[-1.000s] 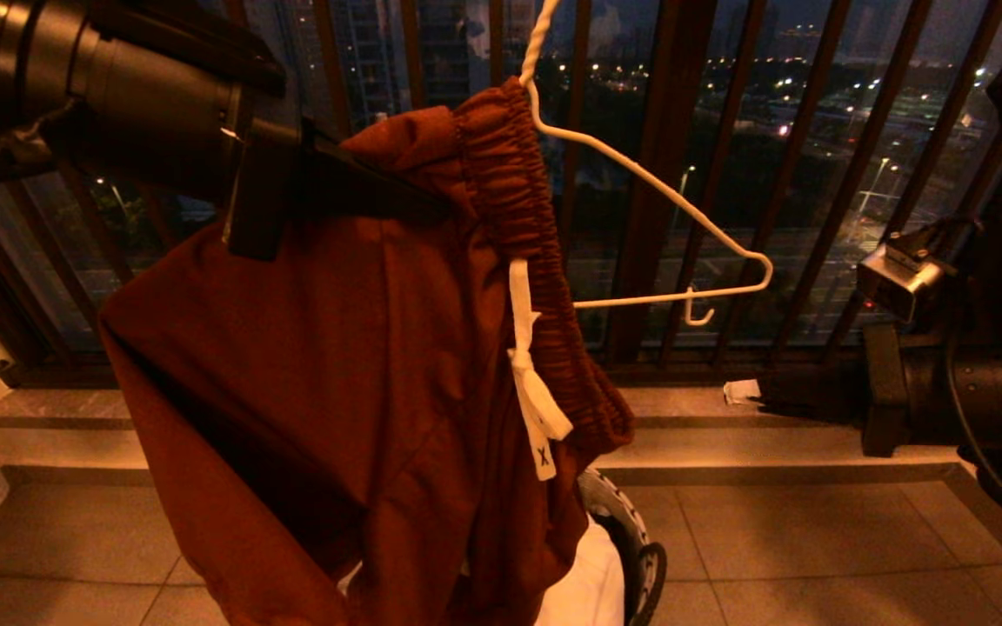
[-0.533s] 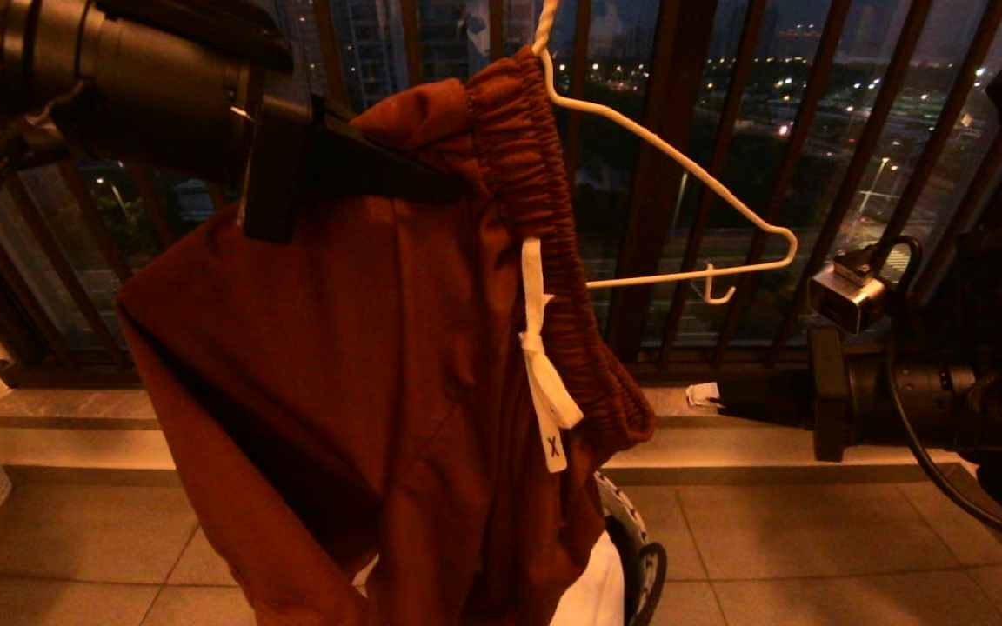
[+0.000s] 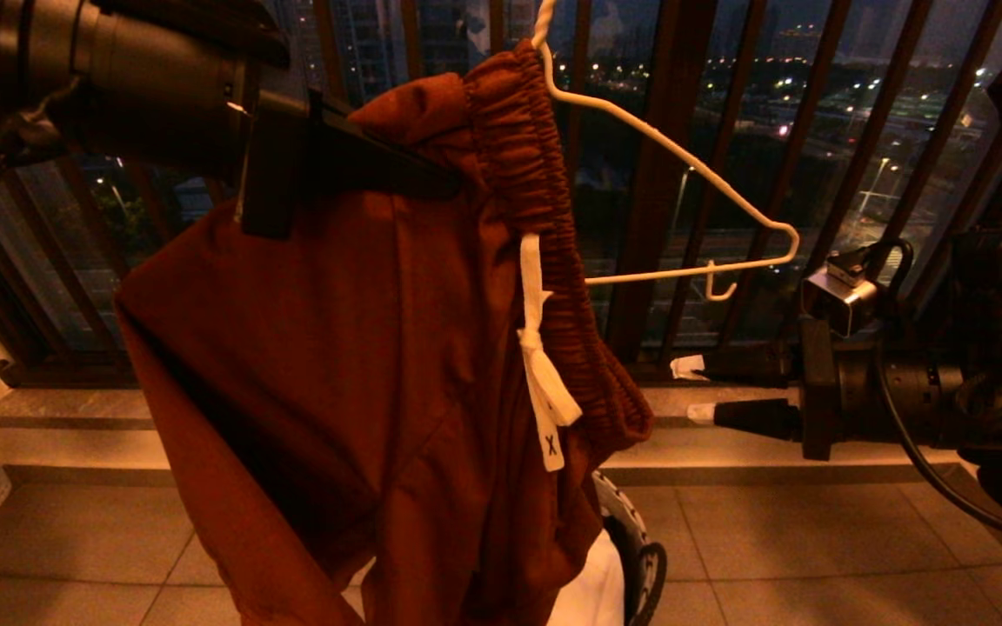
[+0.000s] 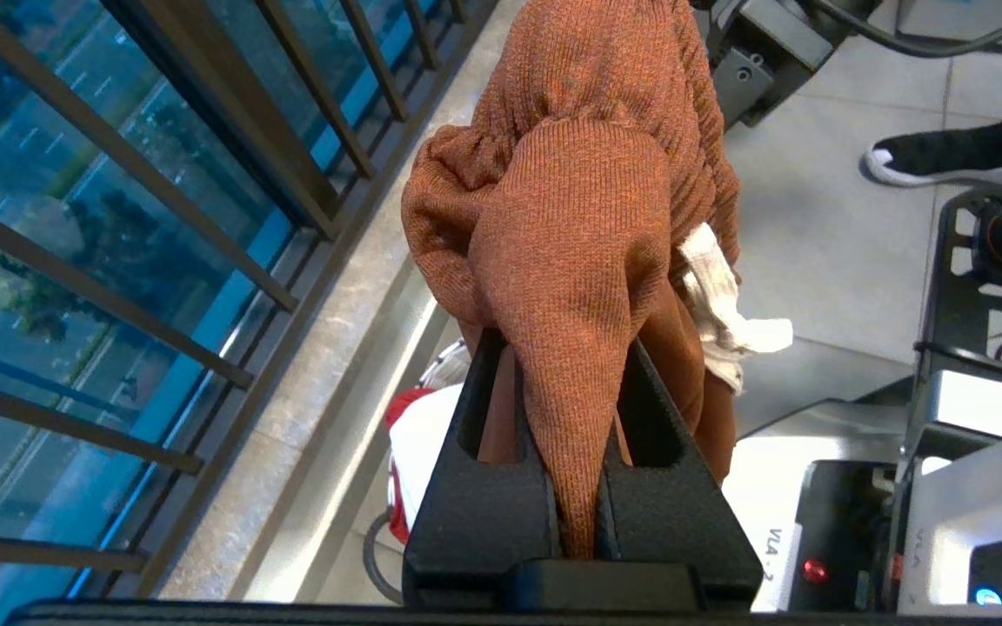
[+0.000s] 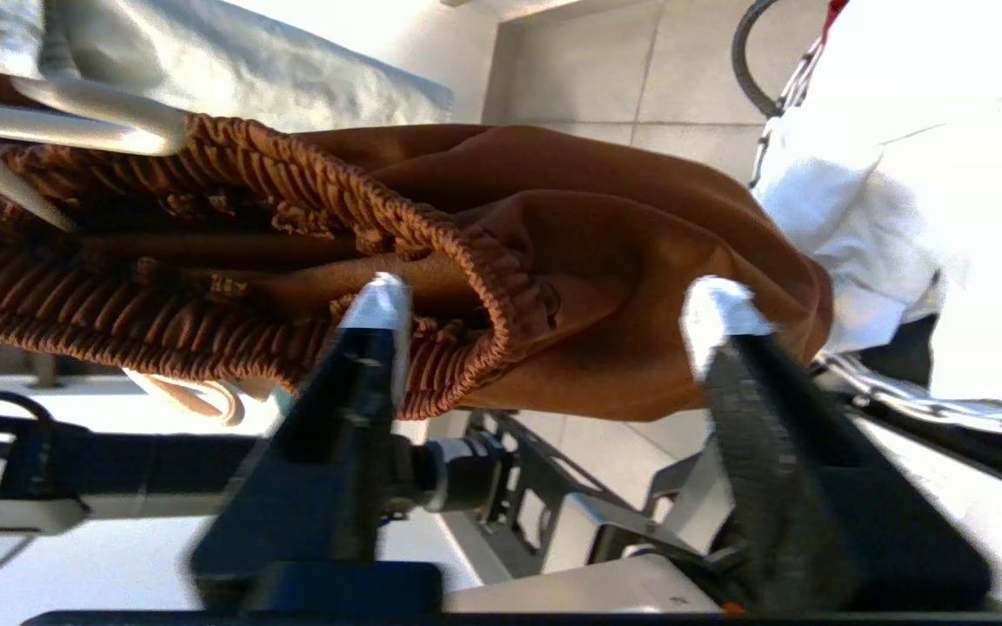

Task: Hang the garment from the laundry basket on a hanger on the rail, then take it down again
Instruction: Hang the clothes on the clothes rack

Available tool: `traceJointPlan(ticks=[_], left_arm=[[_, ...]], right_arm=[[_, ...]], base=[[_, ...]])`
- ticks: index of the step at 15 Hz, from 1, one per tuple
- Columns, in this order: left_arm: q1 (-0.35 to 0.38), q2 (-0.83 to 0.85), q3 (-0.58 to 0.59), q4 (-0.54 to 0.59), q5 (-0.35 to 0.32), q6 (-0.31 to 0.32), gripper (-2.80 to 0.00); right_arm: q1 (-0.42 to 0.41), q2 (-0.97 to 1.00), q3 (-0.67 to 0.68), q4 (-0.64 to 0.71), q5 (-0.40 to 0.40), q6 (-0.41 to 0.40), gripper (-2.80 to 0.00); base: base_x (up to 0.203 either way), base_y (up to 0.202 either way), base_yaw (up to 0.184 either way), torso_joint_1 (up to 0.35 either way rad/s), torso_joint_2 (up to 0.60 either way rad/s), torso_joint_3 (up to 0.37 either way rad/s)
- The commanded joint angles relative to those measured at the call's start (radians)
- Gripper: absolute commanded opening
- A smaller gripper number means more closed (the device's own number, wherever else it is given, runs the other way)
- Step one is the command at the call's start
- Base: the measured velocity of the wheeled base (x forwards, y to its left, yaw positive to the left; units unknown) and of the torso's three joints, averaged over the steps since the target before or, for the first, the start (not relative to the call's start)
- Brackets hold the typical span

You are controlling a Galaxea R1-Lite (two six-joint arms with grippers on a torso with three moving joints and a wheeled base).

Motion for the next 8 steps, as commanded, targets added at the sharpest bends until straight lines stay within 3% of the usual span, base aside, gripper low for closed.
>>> traceJointPlan(ticks=[1,4,8], left_arm=[[0.0,-0.001,0.0,-0.007,-0.003,0.001,-2.8],[0.0,-0.001,0.0,-0.033,-0.001,-0.002,-2.8],[0.0,-0.008,-0.002,-0.037,0.0,-0.002,-2.8]], right_arm=[[0.001,0.002,-0.004,-0.005,0.004,0.013,0.0],[0.001,0.006,-0.002,-0.016,0.002,0.021,0.0],[0.002,0.039,-0.013,-0.111,-0.011,0.124,0.0]], base=[[0.0,0.0,0.0,0.0,0.0,0.0],[0.0,0.0,0.0,0.0,0.0,0.0],[0.0,0.0,0.0,0.0,0.0,0.0]])
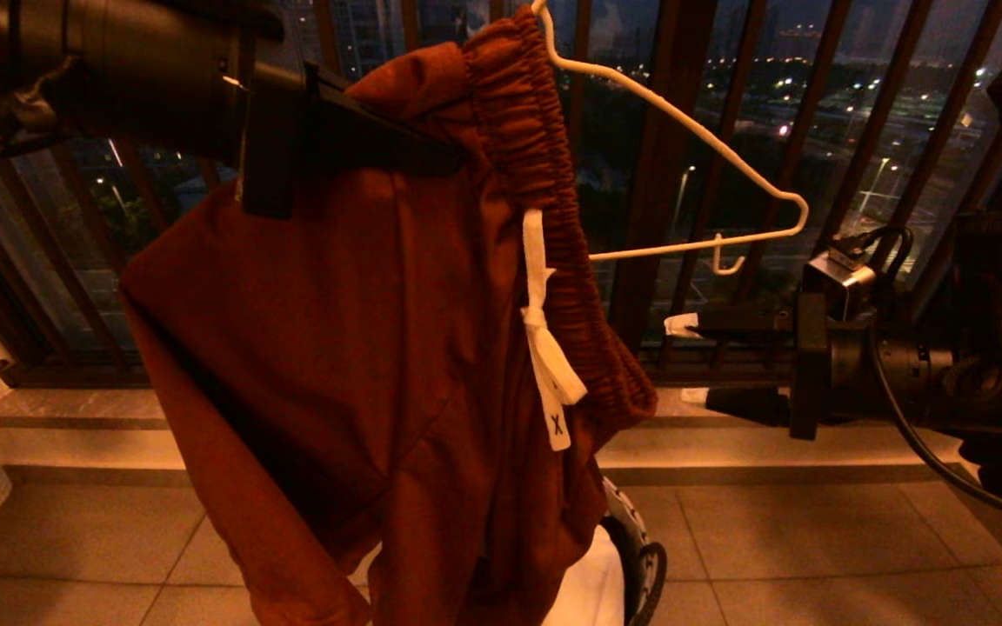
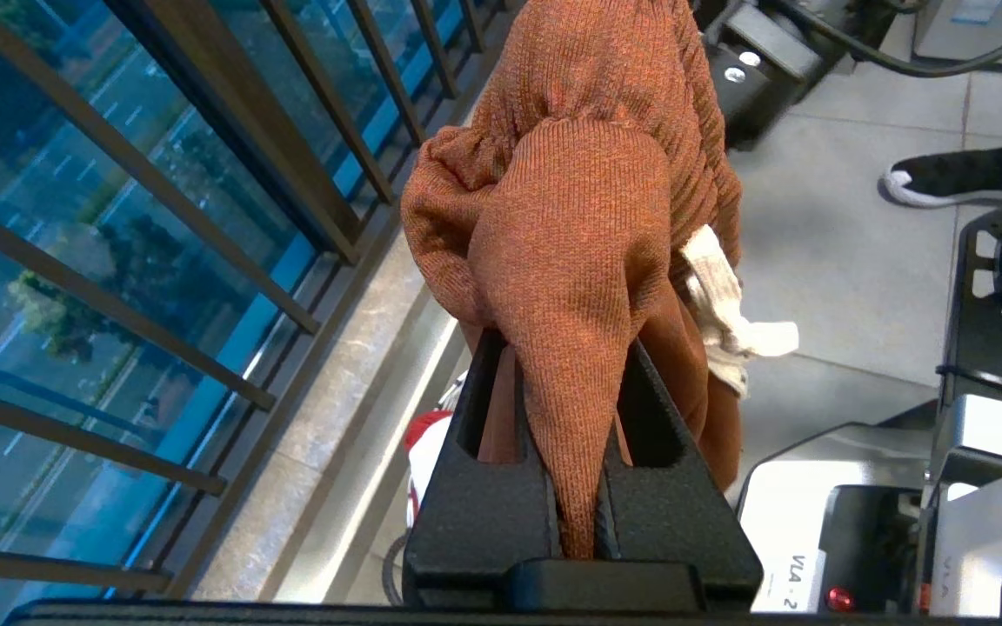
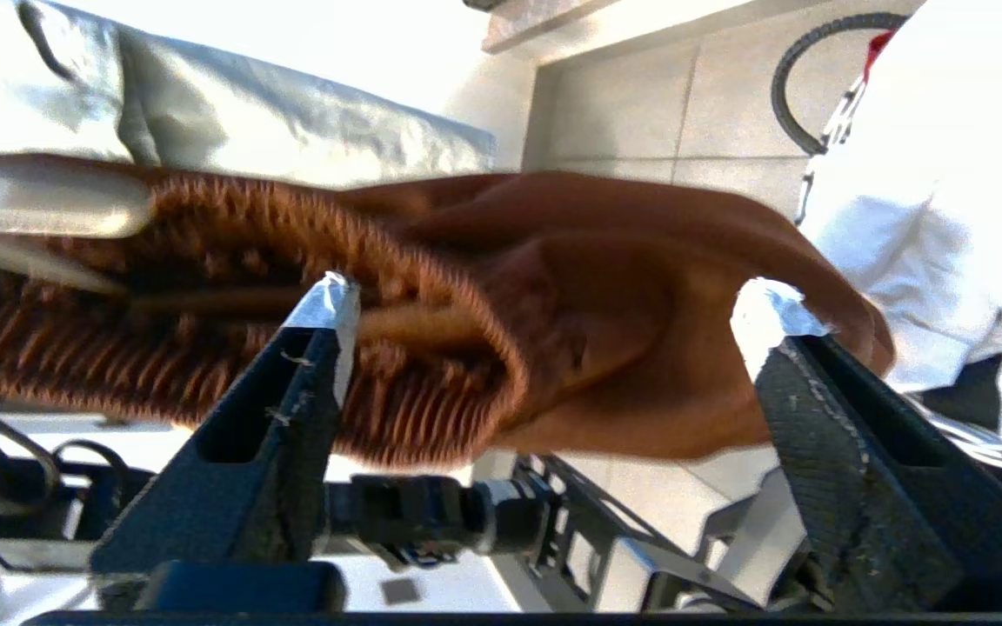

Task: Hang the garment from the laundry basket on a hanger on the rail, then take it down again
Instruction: Hang the clothes on the clothes rack

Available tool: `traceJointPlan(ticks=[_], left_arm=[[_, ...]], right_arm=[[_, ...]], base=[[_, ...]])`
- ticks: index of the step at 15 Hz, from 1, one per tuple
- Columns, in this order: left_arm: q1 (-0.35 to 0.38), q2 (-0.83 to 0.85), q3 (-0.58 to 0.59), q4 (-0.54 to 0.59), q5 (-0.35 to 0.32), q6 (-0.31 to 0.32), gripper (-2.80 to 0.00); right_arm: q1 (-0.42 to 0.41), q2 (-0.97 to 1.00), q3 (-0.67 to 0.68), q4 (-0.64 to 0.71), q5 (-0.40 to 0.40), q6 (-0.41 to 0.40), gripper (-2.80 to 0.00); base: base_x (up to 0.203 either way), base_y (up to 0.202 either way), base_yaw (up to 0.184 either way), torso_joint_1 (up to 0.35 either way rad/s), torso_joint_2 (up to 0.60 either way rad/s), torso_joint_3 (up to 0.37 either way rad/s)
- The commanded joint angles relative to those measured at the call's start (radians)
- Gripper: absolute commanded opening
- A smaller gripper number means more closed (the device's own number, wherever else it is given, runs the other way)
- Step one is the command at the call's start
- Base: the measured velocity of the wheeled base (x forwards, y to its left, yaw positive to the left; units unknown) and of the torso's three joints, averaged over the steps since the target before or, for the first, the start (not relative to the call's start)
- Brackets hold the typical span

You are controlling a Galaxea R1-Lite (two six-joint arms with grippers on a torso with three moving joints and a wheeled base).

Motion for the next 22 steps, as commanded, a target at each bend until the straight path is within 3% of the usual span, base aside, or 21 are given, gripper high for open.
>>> traceJointPlan(ticks=[1,17,18,19,22], left_arm=[[0.0,-0.004,-0.001,-0.003,-0.003,0.002,-2.8],[0.0,-0.003,-0.001,-0.058,0.0,0.001,-2.8],[0.0,-0.004,-0.001,-0.058,0.0,0.001,-2.8],[0.0,-0.006,-0.001,-0.059,0.001,0.001,-2.8],[0.0,-0.006,-0.001,-0.059,0.001,0.001,-2.8]], right_arm=[[0.005,0.017,-0.003,-0.006,0.002,0.015,0.0],[0.116,0.059,0.014,-0.006,-0.064,0.009,0.0],[0.116,0.059,0.011,-0.006,-0.066,0.009,-1.16],[0.116,0.059,0.008,-0.006,-0.07,0.009,-2.8],[0.127,0.057,0.008,-0.006,-0.071,0.008,-2.8]], base=[[0.0,0.0,0.0,0.0,0.0,0.0],[0.0,0.0,0.0,0.0,0.0,0.0],[0.0,0.0,0.0,0.0,0.0,0.0],[0.0,0.0,0.0,0.0,0.0,0.0],[0.0,0.0,0.0,0.0,0.0,0.0]])
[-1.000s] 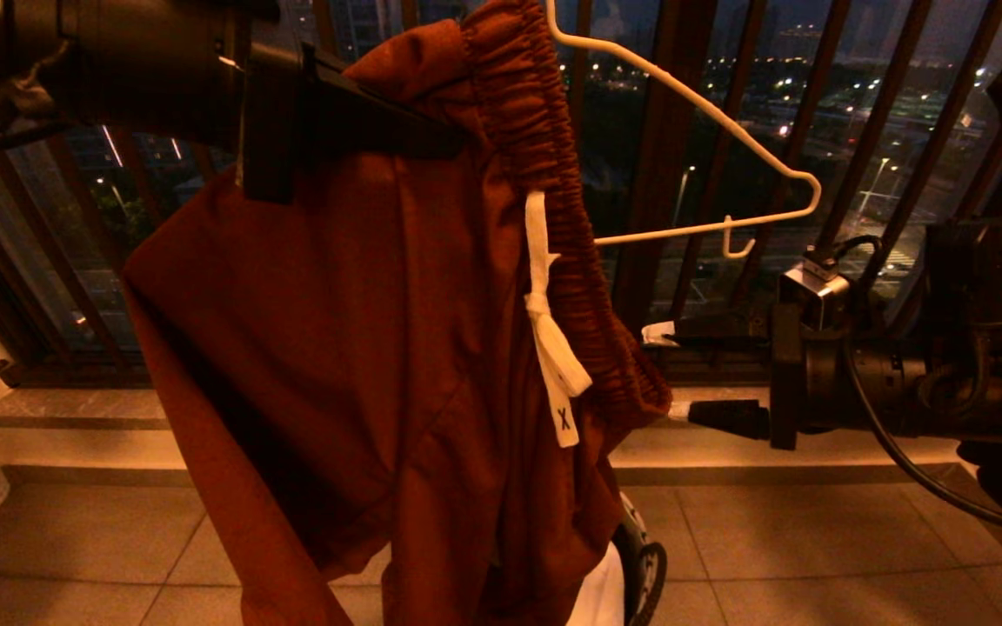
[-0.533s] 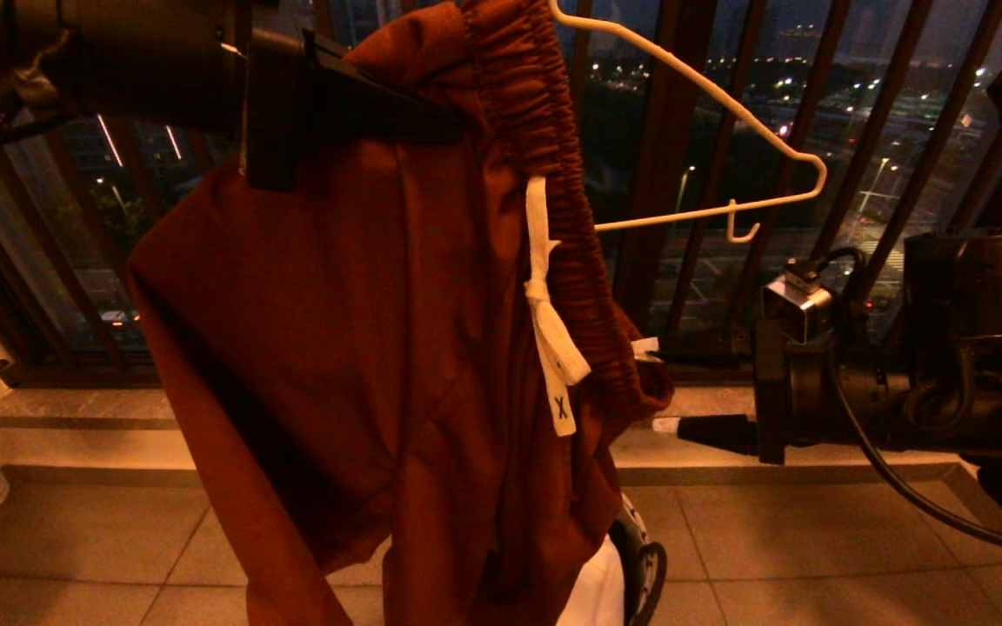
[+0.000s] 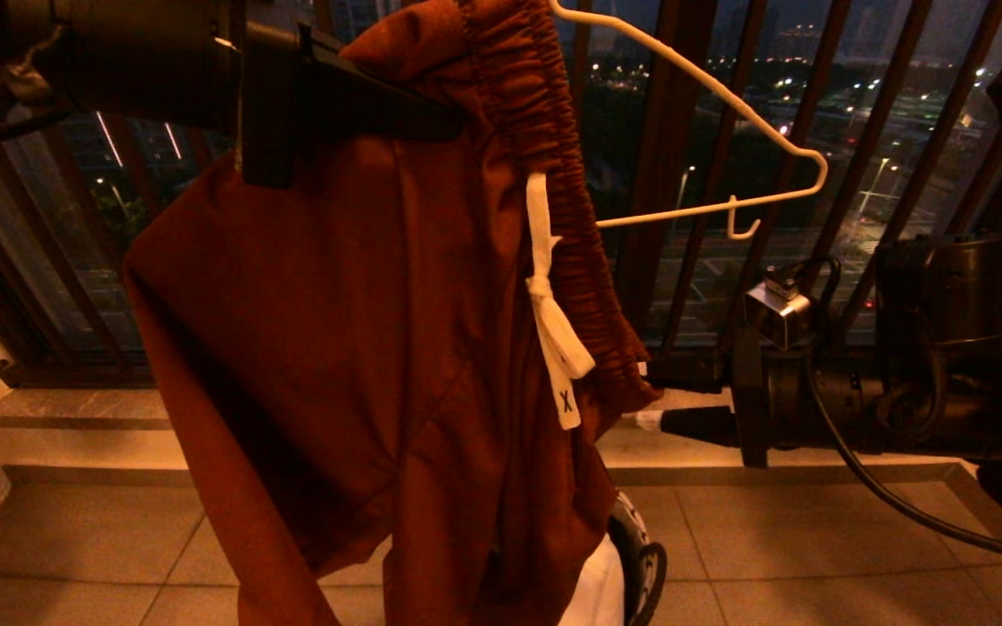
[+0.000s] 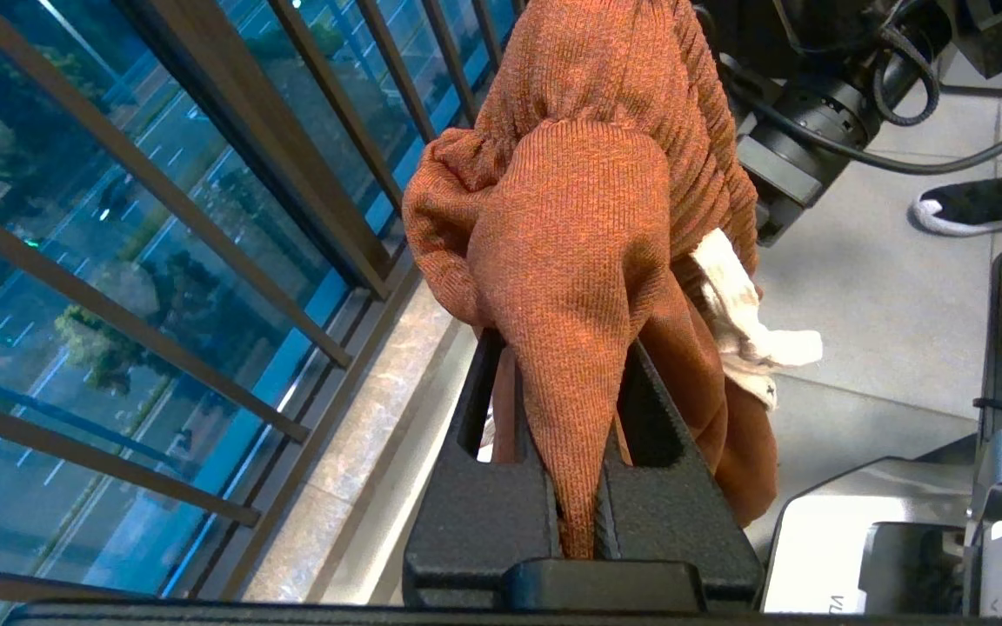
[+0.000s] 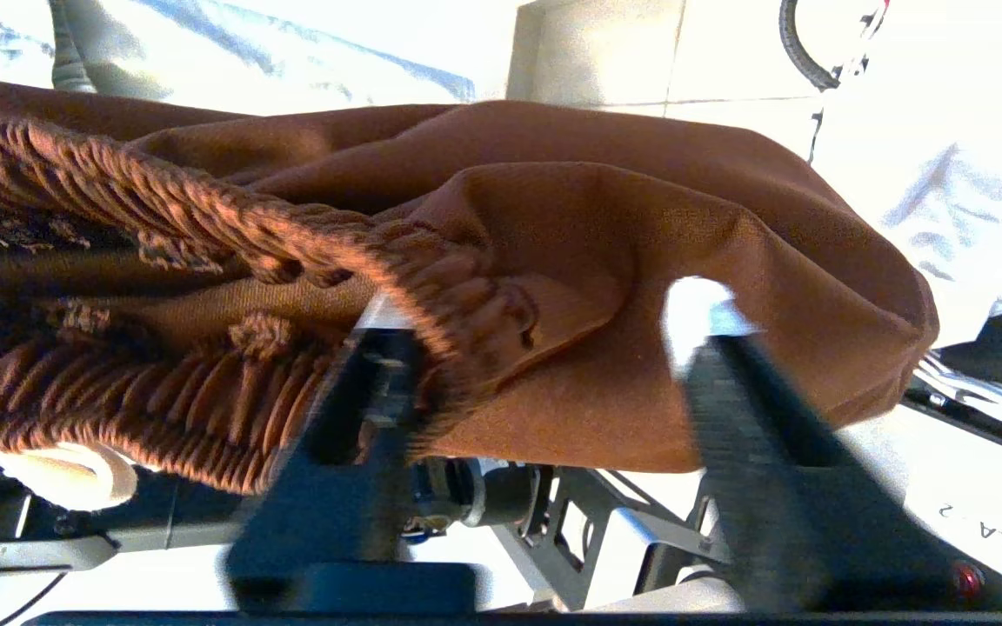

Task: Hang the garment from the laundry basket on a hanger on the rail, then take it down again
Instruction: Hang the clothes on the clothes rack

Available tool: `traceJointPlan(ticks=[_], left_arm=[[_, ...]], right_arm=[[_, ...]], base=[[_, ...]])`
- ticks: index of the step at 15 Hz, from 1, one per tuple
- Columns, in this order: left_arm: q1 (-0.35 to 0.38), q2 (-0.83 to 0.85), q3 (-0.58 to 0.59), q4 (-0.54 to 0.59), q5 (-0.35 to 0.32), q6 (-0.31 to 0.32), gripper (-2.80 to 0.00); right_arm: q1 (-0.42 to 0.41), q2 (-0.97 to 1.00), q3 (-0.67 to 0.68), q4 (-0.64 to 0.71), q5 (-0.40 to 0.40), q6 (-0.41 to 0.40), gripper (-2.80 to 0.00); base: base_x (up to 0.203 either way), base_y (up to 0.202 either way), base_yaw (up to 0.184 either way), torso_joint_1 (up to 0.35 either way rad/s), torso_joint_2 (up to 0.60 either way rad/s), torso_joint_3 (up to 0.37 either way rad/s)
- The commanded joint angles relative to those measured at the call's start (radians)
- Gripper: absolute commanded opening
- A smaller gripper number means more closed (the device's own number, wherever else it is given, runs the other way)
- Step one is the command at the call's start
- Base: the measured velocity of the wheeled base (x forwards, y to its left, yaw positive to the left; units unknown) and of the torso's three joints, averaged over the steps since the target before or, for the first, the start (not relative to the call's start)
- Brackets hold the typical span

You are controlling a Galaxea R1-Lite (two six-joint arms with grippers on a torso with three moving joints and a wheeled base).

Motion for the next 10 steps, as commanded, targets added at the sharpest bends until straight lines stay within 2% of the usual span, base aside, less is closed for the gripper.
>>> traceJointPlan(ticks=[1,5,10], left_arm=[[0.0,-0.001,0.0,0.003,-0.002,0.002,-2.8],[0.001,-0.012,0.002,0.005,-0.004,-0.003,-2.8],[0.006,-0.036,0.006,0.008,-0.002,-0.019,-2.8]], right_arm=[[0.011,0.001,0.0,-0.002,0.003,0.005,-2.8],[0.011,0.012,-0.02,-0.002,-0.018,0.003,-2.8],[-0.064,0.011,-0.043,0.001,-0.021,0.0,-2.8]], base=[[0.0,0.0,0.0,0.0,0.0,0.0],[0.0,0.0,0.0,0.0,0.0,0.0],[0.0,0.0,0.0,0.0,0.0,0.0]])
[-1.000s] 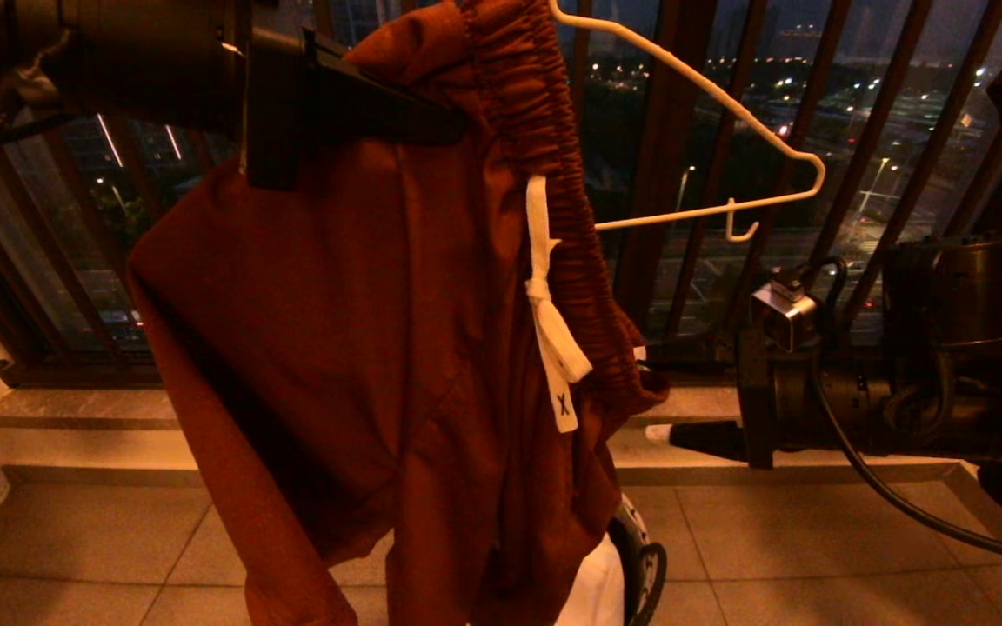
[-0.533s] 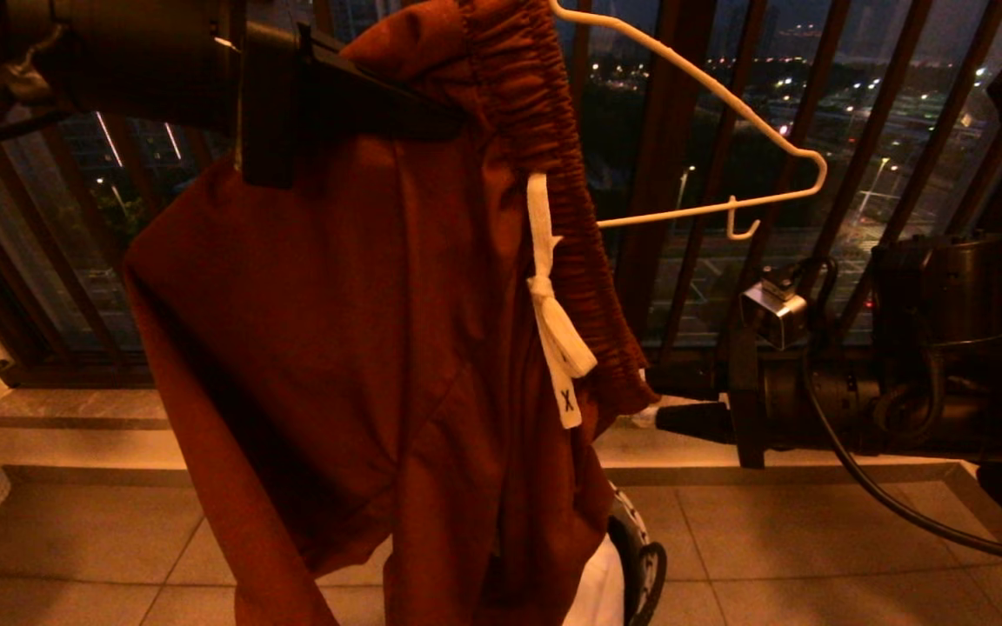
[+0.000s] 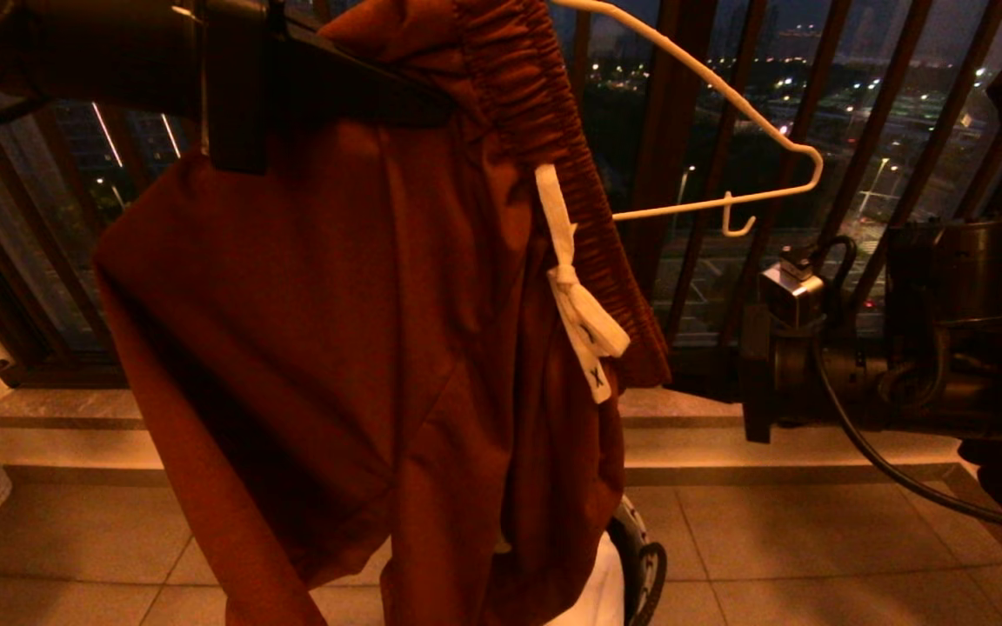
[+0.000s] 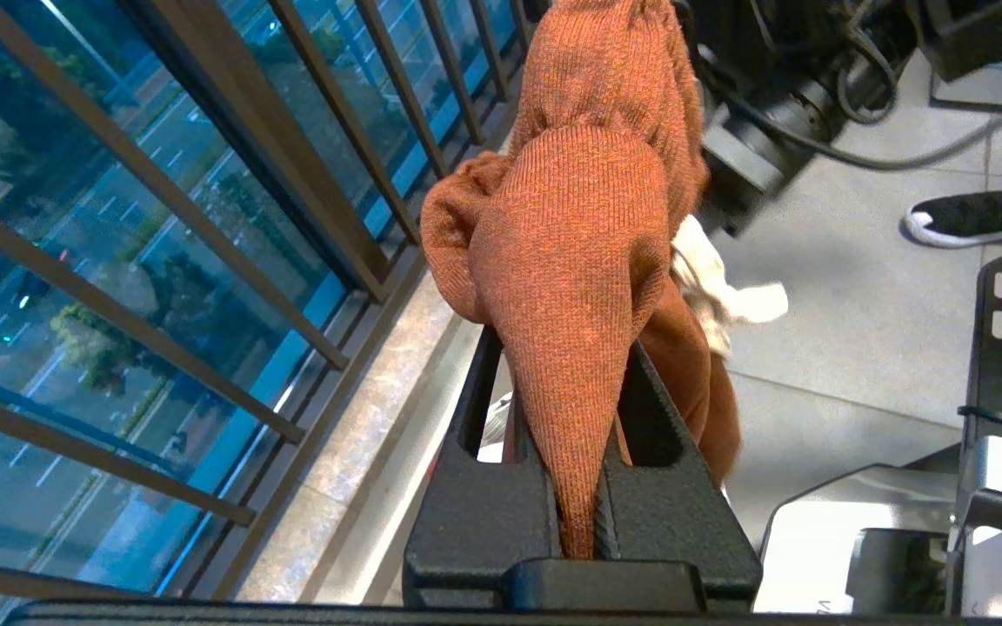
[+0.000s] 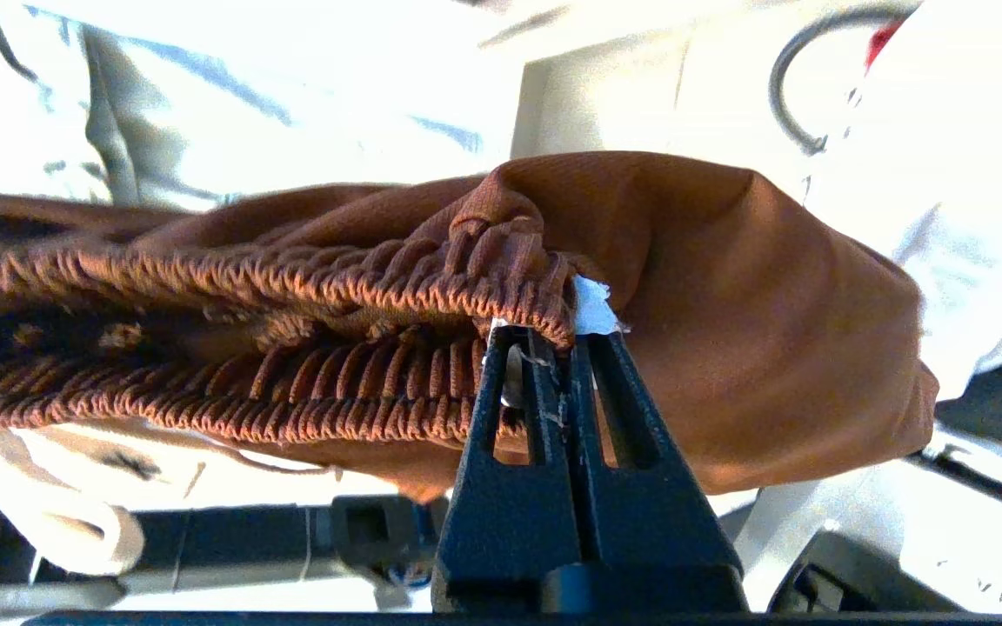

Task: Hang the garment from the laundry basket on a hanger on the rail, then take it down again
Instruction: Hang the clothes on the clothes rack

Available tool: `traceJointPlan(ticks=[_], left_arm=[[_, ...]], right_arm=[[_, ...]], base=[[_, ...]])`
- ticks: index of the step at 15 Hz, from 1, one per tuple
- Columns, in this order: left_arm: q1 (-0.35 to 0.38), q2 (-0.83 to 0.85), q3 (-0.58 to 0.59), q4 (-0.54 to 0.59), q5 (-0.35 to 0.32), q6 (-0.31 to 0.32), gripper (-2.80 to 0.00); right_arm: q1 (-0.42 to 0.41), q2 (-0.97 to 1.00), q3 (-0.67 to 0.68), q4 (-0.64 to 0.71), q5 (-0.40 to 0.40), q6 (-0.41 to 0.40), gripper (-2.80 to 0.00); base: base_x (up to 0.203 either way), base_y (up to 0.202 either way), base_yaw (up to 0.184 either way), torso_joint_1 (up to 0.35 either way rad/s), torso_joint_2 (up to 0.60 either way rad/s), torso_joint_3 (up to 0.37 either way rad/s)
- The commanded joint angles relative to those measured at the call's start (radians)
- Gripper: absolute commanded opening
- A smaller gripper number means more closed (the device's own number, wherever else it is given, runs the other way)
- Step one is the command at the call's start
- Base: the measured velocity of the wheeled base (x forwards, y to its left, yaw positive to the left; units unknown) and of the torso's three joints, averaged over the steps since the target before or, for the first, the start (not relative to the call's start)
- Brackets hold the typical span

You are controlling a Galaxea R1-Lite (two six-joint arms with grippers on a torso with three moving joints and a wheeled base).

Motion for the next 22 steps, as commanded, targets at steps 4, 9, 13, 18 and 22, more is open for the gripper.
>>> traceJointPlan(ticks=[4,9,13,18,22], left_arm=[[0.0,-0.024,0.029,0.007,-0.002,0.003,-2.8],[0.0,-0.045,0.086,0.004,-0.003,0.004,-2.8],[0.0,-0.049,0.124,0.001,-0.005,0.008,-2.8],[0.0,-0.048,0.164,-0.001,-0.005,0.015,-2.8],[0.0,-0.048,0.185,-0.001,-0.005,0.026,-2.8]], right_arm=[[-0.081,-0.004,-0.024,0.002,0.003,0.003,-2.8],[-0.165,-0.013,-0.054,0.014,0.003,-0.008,-2.8],[-0.21,-0.014,-0.13,0.14,0.003,-0.083,-2.8],[-0.226,-0.037,-0.22,0.261,0.001,-0.117,-2.8],[-0.229,-0.038,-0.306,0.365,-0.053,-0.177,-2.8]], base=[[0.0,0.0,0.0,0.0,0.0,0.0],[0.0,0.0,0.0,0.0,0.0,0.0],[0.0,0.0,0.0,0.0,0.0,0.0],[0.0,0.0,0.0,0.0,0.0,0.0],[0.0,0.0,0.0,0.0,0.0,0.0]])
